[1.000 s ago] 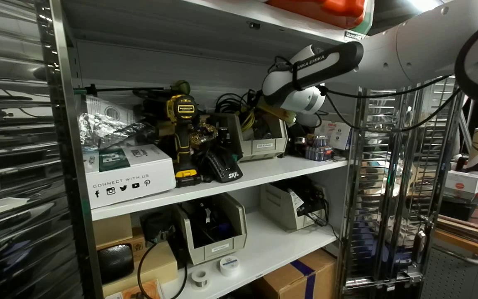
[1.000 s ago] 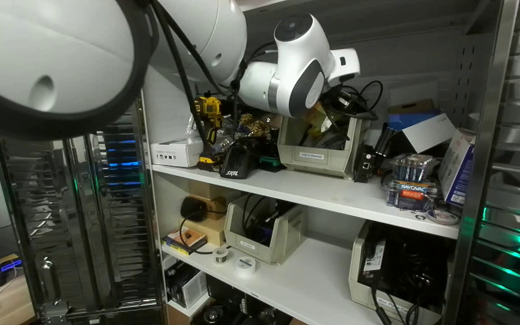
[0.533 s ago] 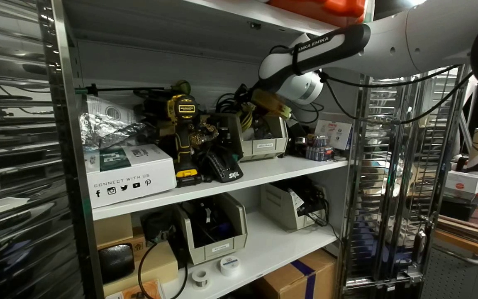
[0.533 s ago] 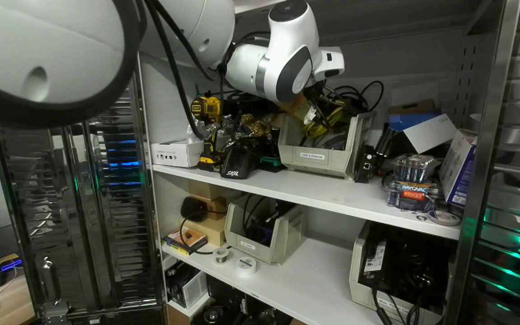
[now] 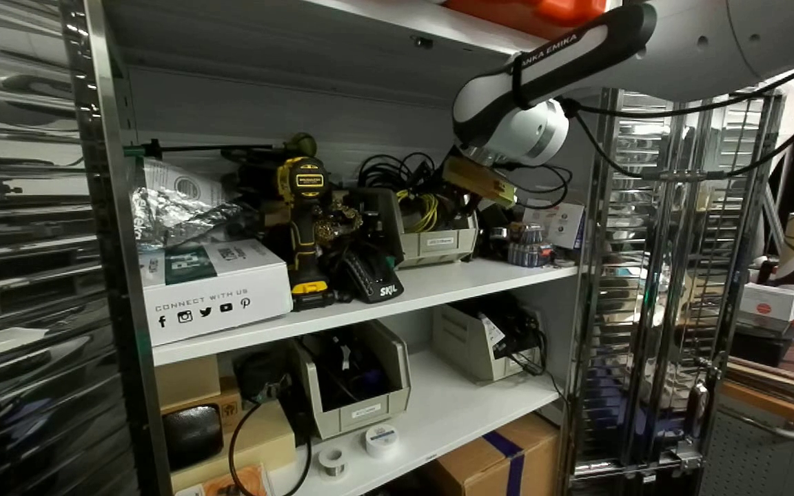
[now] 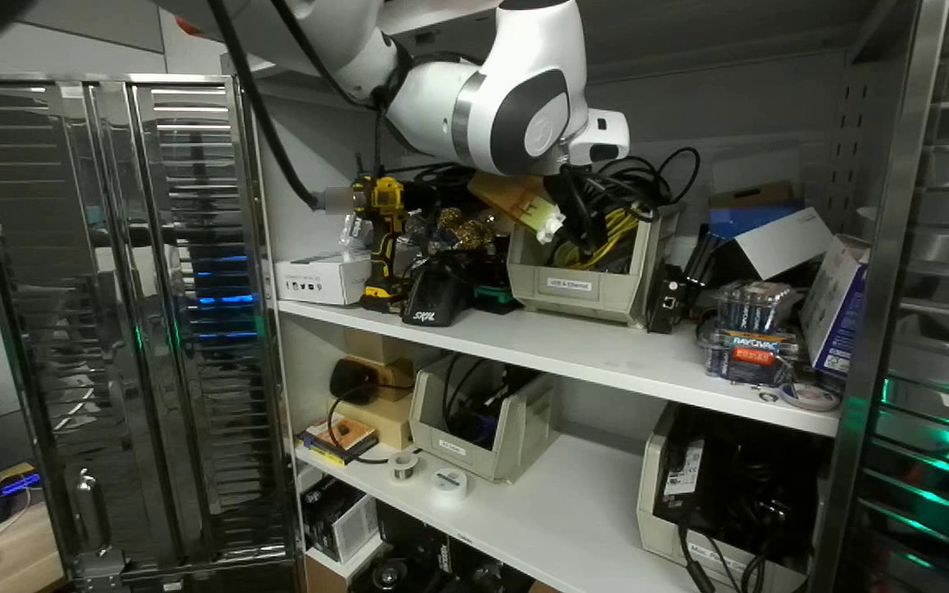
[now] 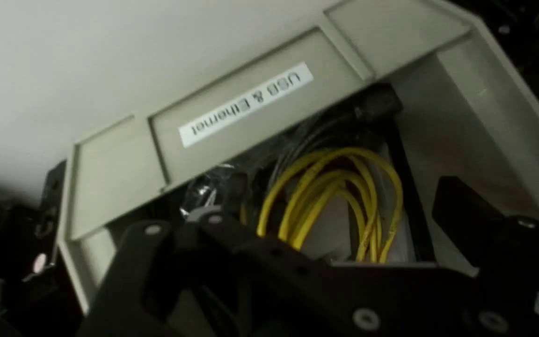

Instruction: Put the yellow cable inside the toolbox

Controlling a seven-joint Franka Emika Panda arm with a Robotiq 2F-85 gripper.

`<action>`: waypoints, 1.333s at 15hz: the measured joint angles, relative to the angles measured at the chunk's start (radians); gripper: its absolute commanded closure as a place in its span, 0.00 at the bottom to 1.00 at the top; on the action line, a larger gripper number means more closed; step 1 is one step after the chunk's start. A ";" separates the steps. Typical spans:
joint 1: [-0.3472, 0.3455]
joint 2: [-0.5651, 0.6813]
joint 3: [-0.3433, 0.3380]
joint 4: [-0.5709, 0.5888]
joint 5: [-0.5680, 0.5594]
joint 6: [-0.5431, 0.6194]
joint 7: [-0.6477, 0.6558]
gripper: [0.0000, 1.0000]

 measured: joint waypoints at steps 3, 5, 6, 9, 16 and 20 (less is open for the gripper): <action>0.015 -0.129 -0.032 -0.119 0.008 -0.113 0.000 0.00; 0.029 -0.232 -0.050 -0.202 0.008 -0.221 0.000 0.00; 0.034 -0.281 -0.056 -0.258 0.008 -0.273 -0.003 0.00; 0.049 -0.424 -0.069 -0.404 0.001 -0.467 -0.009 0.00; 0.057 -0.686 -0.081 -0.607 -0.005 -0.897 -0.012 0.00; 0.060 -0.803 -0.081 -0.659 -0.025 -0.958 -0.041 0.00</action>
